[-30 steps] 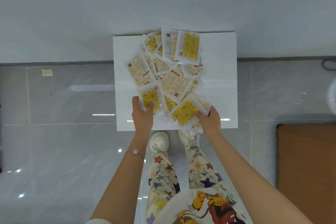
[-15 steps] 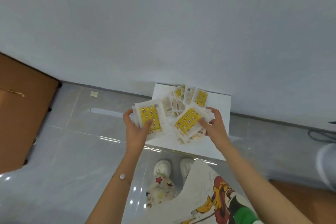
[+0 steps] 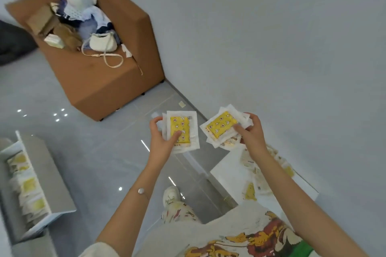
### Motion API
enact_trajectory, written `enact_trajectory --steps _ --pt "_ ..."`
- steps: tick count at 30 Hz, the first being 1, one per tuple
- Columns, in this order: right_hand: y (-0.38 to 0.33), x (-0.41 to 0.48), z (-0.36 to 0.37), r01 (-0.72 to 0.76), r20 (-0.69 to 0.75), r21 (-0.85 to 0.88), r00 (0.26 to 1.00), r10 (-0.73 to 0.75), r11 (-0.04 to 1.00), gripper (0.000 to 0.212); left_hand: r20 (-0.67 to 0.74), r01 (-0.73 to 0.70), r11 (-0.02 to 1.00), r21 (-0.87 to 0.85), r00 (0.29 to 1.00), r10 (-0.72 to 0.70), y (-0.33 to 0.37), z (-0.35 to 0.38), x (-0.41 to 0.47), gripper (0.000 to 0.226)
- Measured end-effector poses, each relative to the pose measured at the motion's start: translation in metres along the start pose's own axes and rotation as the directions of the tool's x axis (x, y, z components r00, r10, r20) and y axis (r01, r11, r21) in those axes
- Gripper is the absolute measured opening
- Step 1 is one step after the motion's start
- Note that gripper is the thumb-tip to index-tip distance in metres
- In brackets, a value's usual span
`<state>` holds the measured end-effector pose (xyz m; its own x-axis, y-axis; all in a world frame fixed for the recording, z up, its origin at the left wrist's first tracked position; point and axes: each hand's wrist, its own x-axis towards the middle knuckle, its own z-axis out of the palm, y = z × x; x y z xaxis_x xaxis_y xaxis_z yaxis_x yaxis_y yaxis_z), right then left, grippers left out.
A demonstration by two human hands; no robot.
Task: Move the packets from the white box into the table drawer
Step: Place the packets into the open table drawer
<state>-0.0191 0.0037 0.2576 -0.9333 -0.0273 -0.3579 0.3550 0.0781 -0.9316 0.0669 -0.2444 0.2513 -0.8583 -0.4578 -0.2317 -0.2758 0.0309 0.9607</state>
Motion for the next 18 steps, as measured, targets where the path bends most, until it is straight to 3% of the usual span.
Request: enact_trajectory --steps 9,18 --pt "-0.039 0.026 0.199 0.018 0.253 -0.012 0.967 -0.014 1.0 0.038 -0.293 0.022 0.976 -0.215 0.952 -0.086 -0.011 -0.168 0.048 0.061" --pt "-0.059 0.055 0.376 -0.015 0.406 -0.07 0.913 0.042 0.997 0.037 -0.508 0.009 0.943 -0.332 0.841 -0.187 -0.026 -0.301 0.099 0.065"
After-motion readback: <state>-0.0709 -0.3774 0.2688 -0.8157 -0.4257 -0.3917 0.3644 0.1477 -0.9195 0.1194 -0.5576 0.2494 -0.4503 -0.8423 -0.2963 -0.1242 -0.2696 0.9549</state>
